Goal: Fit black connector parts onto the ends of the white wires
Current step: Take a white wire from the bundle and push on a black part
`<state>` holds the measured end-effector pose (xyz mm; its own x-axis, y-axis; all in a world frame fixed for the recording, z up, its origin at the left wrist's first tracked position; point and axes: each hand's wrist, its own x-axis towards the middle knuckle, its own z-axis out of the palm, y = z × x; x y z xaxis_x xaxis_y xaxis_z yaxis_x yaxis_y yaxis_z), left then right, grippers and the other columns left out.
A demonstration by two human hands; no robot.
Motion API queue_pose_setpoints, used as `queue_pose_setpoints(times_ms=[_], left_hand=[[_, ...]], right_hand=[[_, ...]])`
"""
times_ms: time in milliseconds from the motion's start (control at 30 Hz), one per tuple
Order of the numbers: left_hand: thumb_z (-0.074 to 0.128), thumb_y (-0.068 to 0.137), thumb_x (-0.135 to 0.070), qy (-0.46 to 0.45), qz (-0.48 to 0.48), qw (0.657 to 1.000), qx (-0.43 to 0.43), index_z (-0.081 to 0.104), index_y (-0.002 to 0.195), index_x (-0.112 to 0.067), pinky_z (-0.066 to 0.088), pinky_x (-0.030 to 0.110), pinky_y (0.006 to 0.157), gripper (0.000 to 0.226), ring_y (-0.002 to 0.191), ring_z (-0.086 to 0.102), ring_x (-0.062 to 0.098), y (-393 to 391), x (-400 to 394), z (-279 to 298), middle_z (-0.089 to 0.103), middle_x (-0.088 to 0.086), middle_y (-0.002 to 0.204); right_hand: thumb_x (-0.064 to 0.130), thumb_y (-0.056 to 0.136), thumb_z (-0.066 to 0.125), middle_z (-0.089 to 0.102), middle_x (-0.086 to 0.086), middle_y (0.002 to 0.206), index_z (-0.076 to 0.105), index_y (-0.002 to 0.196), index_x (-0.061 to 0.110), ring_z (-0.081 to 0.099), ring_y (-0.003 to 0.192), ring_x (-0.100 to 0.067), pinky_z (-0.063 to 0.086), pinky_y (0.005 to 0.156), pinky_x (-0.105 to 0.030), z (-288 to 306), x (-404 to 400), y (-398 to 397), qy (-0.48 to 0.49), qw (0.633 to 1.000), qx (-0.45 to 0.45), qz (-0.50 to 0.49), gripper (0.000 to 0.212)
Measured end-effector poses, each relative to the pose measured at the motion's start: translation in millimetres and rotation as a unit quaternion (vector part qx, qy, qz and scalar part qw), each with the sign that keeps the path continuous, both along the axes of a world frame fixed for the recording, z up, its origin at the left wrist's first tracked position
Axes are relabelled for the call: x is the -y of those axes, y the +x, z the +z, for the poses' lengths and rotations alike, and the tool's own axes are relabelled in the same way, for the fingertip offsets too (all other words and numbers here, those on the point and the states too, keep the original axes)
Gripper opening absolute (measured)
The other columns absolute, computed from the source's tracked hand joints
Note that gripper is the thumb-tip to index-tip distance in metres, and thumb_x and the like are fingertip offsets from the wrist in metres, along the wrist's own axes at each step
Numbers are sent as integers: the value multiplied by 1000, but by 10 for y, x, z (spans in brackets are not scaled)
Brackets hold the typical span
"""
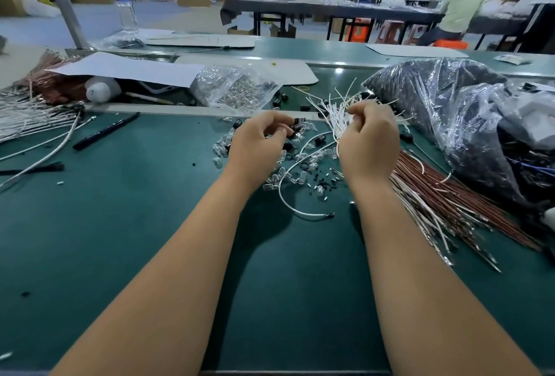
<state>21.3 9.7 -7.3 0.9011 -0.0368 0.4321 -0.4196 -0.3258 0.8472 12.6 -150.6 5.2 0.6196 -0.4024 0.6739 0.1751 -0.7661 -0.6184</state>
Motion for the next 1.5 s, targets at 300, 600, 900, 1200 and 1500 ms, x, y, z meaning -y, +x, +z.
queue_pose_setpoints(times_ms=[300,600,900,1200,1500], left_hand=[[65,83,-25,229,57,968,81,63,112,-27,45,38,87,29,84,56,16,-50,-1,0,66,-9,74],[76,77,-30,230,-11,972,45,63,117,-34,41,33,89,42,93,51,15,-67,-21,-46,68,-16,77],[46,89,4,149,27,983,100,49,136,-21,45,38,95,53,106,53,20,24,-15,-40,64,2,115],[45,90,-8,198,134,944,230,57,126,-25,20,26,98,42,121,37,16,27,-12,-6,65,-7,118],[53,96,-18,231,213,930,192,69,91,-11,26,31,80,19,91,54,29,70,-257,-16,70,4,84]], right_hand=[[22,97,43,55,3,74,61,93,14,51,62,-12,28,50,-23,-98,-156,30,-178,970,-159,44,20],[22,90,55,61,-8,99,60,103,11,54,96,-30,35,65,-32,-139,-239,137,-171,944,-283,-2,18],[-4,86,54,53,9,76,55,90,16,49,67,-2,34,53,-12,-40,-179,50,-4,985,-112,128,21],[-11,82,52,54,3,73,57,78,3,47,67,-14,36,60,-22,28,-411,-81,-100,967,112,207,15],[-6,91,47,65,-3,99,64,103,7,56,89,-15,36,66,-9,30,-63,8,-10,999,39,-21,25]])
